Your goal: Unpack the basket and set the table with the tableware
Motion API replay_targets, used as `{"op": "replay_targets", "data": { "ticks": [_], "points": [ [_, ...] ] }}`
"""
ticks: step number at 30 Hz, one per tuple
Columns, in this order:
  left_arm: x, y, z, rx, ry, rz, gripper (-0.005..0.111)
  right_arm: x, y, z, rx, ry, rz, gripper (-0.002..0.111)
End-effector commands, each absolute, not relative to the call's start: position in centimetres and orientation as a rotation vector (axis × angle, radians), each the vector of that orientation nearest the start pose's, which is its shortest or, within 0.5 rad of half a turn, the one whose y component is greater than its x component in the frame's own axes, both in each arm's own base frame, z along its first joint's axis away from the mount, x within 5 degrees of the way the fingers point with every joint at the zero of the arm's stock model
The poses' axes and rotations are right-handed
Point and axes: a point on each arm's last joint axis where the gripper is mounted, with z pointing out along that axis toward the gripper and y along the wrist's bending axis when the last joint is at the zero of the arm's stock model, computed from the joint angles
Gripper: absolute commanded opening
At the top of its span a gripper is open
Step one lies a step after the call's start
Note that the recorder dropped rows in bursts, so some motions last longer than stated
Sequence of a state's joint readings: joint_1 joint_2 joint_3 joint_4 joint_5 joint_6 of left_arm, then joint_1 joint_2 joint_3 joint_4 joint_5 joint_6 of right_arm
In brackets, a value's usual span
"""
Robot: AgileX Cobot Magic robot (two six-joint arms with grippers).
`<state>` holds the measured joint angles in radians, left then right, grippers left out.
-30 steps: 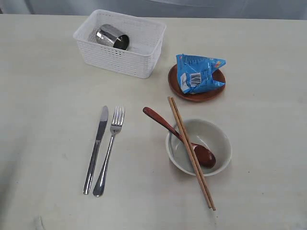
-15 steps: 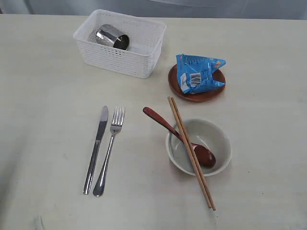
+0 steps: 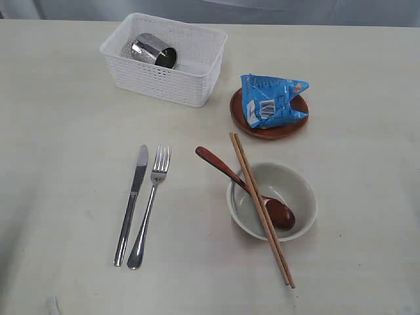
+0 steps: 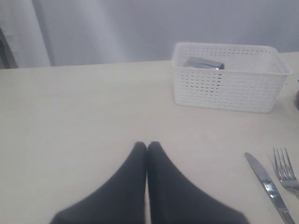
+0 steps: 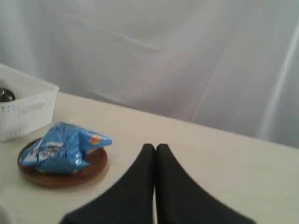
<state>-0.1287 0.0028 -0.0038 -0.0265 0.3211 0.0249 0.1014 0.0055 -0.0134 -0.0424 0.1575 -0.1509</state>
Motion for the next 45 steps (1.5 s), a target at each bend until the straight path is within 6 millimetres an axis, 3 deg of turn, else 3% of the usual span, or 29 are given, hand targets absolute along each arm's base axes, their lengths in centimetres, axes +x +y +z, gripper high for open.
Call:
{"op": "replay_targets", "data": {
  "ticks": [1, 27, 35, 39, 45],
  "points": [
    [5.3, -0.8, 18.4, 0.12, 1.8, -0.1, 0.0, 5.3, 0.4, 18.2, -0.212, 1.812, -0.052, 0.0],
    [5.3, -0.8, 18.4, 0.12, 1.8, -0.1, 0.0, 5.3, 0.4, 18.3, -0.198, 1.813, -0.042, 0.0],
    [5.5, -0.6, 19.0, 0.155, 1.728, -0.043, 0.0, 5.3, 0.4, 18.3, -0.194, 1.813, -0.039, 0.0],
    [5.6, -0.6, 20.7, 0.198, 1.541, 0.015, 0.0, 5.3, 0.4, 18.3, -0.194, 1.813, -0.039, 0.0],
    [3.8, -1.0, 25.9, 0.158, 0.93, -0.044, 0.0, 5.3, 0.4, 18.3, -0.193, 1.813, -0.038, 0.0]
  ]
}}
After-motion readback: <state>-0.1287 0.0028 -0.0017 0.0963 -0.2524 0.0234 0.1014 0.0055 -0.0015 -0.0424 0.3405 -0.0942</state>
